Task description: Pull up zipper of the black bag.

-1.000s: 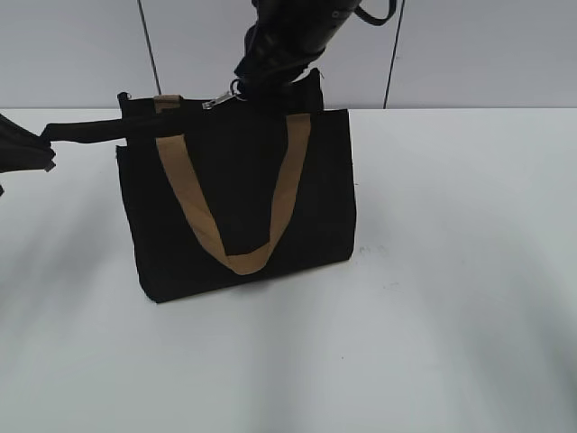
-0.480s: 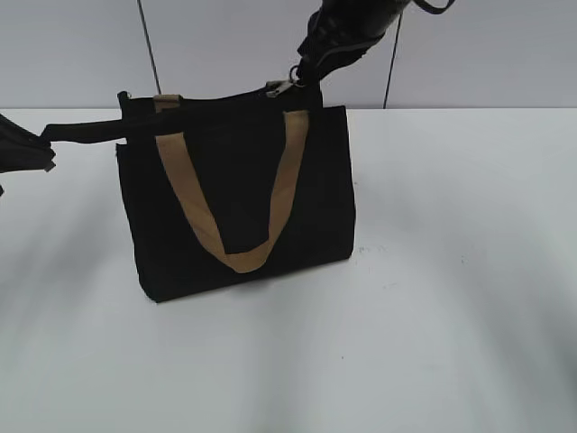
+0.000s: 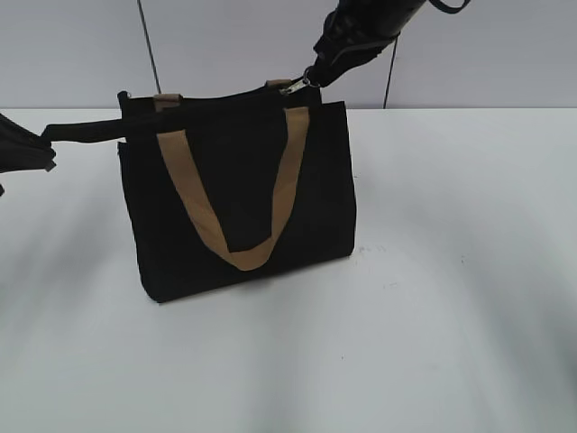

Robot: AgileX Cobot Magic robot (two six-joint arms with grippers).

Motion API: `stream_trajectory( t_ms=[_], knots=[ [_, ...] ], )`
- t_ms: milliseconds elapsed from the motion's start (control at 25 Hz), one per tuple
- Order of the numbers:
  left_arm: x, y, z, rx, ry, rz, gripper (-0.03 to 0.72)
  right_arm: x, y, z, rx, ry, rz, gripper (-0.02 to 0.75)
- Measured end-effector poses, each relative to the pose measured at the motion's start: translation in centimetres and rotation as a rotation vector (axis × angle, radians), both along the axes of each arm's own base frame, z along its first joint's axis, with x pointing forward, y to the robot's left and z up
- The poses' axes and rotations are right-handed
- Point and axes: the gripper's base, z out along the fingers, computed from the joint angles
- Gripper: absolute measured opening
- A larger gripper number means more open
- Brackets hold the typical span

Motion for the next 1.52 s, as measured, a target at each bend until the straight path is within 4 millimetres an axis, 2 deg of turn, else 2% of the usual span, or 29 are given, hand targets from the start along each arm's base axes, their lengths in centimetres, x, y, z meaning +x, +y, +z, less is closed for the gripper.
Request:
stream_trajectory(
  t_ms=[120,200,280,360,440,560,720,880,1040,1200,1280,1400,1520],
  knots=[
    [0.0,0.0,0.0,-0.008,0.0,0.004,0.022,-0.1,0.0,-0.1,-0.007,0.01,0.005,0.024],
    [0.0,-0.1,0.1,-0.02,0.0,0.009,0.048,-0.1,-0.2,-0.1,-0.012,0.013,0.005,0.114],
    [0.0,-0.1,0.1,-0.026,0.002,0.011,0.13,-0.1,-0.2,-0.1,-0.01,0.016,0.004,0.235],
    [0.0,-0.1,0.1,-0.03,0.004,0.01,0.245,-0.2,-0.2,0.1,-0.004,0.015,0.004,0.34],
    [0.0,-0.1,0.1,-0.03,0.001,0.012,0.363,-0.4,-0.3,0.6,0.001,0.004,0.004,0.383],
    [0.0,-0.1,0.3,-0.037,-0.008,0.022,0.432,-0.9,-0.4,1.9,0.006,-0.029,0.019,0.403],
    [0.1,-0.2,0.5,-0.08,-0.011,0.044,0.448,-1.9,-0.7,3.5,-0.012,-0.059,0.08,0.407],
    [0.1,-0.3,0.5,-0.098,-0.003,0.052,0.433,-3.1,-1.3,4.2,-0.104,-0.06,0.227,0.405],
    [-0.2,0.1,0.1,-0.066,0.051,0.088,0.412,-3.4,-2.4,4.7,-0.224,-0.082,0.228,0.392],
    [-0.4,1.0,-0.5,-0.012,0.134,0.194,0.409,-3.2,-4.0,5.0,-0.34,-0.079,0.072,0.39],
    [-0.4,1.4,-0.4,-0.044,0.185,0.317,0.407,-3.1,-4.9,5.4,-0.388,-0.081,-0.044,0.39],
    [0.1,1.9,0.8,-0.1,0.22,0.469,0.405,-3.0,-6.2,6.0,-0.403,-0.084,-0.229,0.39],
    [0.6,2.0,2.9,-0.167,0.243,0.561,0.403,-2.9,-8.1,6.8,-0.366,-0.073,-0.366,0.39]
  ],
)
